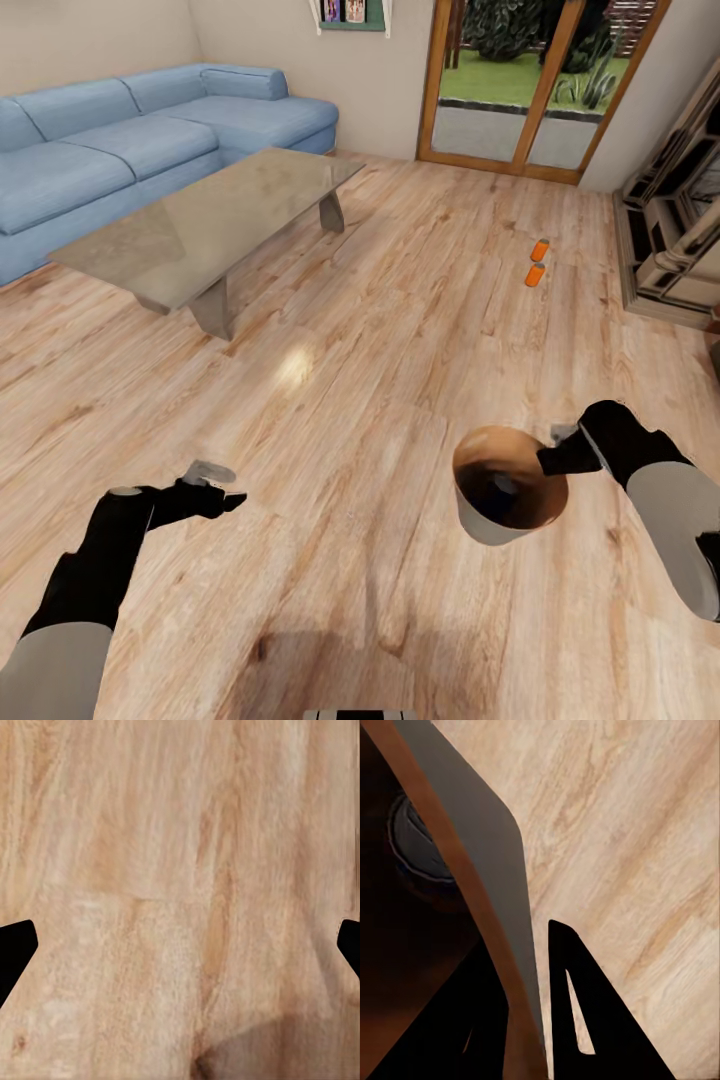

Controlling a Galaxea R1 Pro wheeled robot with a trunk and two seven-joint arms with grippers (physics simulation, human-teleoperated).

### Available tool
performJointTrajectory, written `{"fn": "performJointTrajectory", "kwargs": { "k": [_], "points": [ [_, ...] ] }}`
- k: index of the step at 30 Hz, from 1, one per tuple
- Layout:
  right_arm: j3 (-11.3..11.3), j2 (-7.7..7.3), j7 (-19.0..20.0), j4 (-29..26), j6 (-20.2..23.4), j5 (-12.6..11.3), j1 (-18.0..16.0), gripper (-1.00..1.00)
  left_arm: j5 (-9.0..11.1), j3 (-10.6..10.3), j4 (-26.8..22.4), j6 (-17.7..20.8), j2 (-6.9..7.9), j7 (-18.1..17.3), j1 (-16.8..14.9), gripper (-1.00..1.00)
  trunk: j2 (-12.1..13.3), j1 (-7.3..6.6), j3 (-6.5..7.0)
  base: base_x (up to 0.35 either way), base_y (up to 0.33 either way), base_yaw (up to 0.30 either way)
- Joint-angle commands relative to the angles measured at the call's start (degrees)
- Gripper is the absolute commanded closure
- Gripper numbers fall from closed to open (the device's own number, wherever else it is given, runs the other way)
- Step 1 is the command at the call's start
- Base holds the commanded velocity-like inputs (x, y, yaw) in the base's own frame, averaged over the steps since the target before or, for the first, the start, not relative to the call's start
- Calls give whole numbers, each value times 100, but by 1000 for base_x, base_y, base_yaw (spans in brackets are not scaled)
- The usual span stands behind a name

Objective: Put the three can of soda from the living room inside the tash can in the kitchen.

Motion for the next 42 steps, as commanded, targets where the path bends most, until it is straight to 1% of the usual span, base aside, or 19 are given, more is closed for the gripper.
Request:
{"fn": "performJointTrajectory", "kwargs": {
  "k": [1, 2, 3, 5, 6, 7, 8, 10, 12, 16, 17, 20, 26, 42],
  "points": [
    [-11, 1, 15, -48, -28, 4, 47, 100, 4, 4, 25, -135, -39, 23, 61, -100, 0, -1, 1, 65, 0, 0],
    [-10, 6, 19, -49, -49, 2, 100, 100, 6, 9, 46, -276, -70, 41, 121, -100, 0, -1, 1, 111, 0, 0],
    [-9, 15, 21, -54, -122, -4, 216, 100, 11, 20, 79, -557, -129, 70, 248, -100, 0, -1, 1, 184, 0, 0],
    [-12, 24, 13, -58, -254, -8, 336, 100, 28, 26, 100, -791, -184, 88, 369, -100, 0, -1, 1, 220, 0, 0],
    [-12, 42, 8, -66, -400, -14, 437, 100, 72, 32, 111, -956, -246, 98, 476, -100, 0, -1, 1, 261, 0, 0],
    [-13, 60, 7, -69, -458, -19, 483, 100, 105, 35, 114, -1019, -273, 103, 522, -100, 0, -1, 1, 271, 0, 0],
    [-46, 182, -3, -80, -609, -93, 635, 100, 308, 42, 137, -1189, -339, 112, 639, -100, 0, -1, 3, 296, 0, -54],
    [-68, 281, -19, -95, -663, -150, 710, 100, 447, 45, 143, -1255, -360, 112, 694, -100, 0, -1, 8, 303, 0, -127],
    [-89, 330, -20, -159, -690, -183, 752, 100, 528, 52, 151, -1293, -366, 112, 780, -100, 0, -1, 15, 302, 0, -170],
    [-147, 359, -14, -259, -710, -206, 802, 100, 604, 83, 128, -1352, -375, 112, 987, -100, 0, -1, 31, 293, 0, -207],
    [-169, 375, -21, -297, -714, -211, 875, 100, 623, 91, 126, -1427, -378, 110, 1118, -100, 0, -1, 35, 303, 17, -224],
    [-179, 393, -31, -351, -714, -215, 940, 100, 634, 96, 121, -1536, -380, 101, 1210, -100, 0, -1, 48, 310, 48, -227],
    [-209, 394, -43, -447, -712, -210, 1006, 100, 641, 99, 109, -1607, -381, 82, 1304, -100, 0, -1, 75, 318, 87, -229],
    [-224, 407, -44, -484, -710, -216, 1017, 100, 643, 100, 141, -1671, -382, 85, 1332, -100, 0, -1, 163, 321, 100, -217]
  ]
}}
